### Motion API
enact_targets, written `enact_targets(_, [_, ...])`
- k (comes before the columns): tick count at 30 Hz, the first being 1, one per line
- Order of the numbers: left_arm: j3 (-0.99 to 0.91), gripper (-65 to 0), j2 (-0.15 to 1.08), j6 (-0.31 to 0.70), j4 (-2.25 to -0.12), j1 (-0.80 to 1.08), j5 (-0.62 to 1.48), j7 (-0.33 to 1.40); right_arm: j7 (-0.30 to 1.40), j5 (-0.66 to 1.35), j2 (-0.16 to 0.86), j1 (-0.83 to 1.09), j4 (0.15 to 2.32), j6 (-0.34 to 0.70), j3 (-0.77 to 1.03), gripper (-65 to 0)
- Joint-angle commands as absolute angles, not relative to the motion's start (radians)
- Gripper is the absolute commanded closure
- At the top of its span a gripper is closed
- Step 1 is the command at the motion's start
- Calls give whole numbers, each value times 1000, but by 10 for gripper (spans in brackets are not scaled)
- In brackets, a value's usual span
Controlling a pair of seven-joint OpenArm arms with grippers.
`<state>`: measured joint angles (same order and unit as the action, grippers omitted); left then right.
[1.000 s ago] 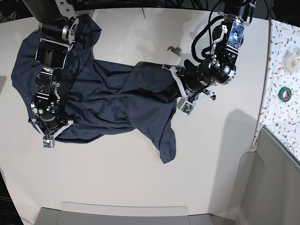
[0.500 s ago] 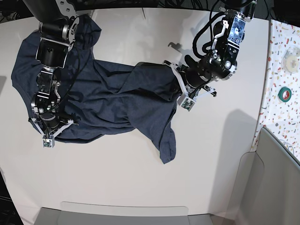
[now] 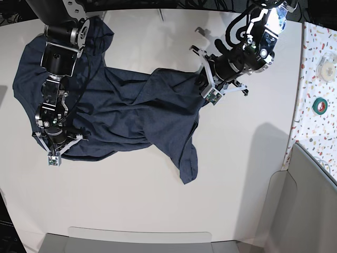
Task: Layout the t-shirt on the table in an organized manner, then fold the t-shirt properly
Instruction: 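Pull the held fabric away from the right gripper with the left gripper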
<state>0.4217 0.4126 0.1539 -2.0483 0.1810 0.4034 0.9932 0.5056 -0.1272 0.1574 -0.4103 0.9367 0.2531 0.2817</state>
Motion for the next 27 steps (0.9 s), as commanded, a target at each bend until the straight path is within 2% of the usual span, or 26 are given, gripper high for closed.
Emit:
enact_targets(1, [418, 0, 432, 154, -2072, 194, 406, 984, 641, -159, 157, -387, 915, 259, 282, 0])
enact_targets(16, [417, 0, 601, 154, -2075, 372, 406, 983, 642, -160, 160, -386, 918, 259, 278, 0])
enact_targets(23, [406, 0, 659, 151, -2075, 378, 404, 990, 642, -160, 162, -387, 920, 259, 278, 0])
enact_targets(27, [289, 0, 682, 150, -2069, 375, 401, 995, 644, -160, 177, -403, 920, 259, 278, 0])
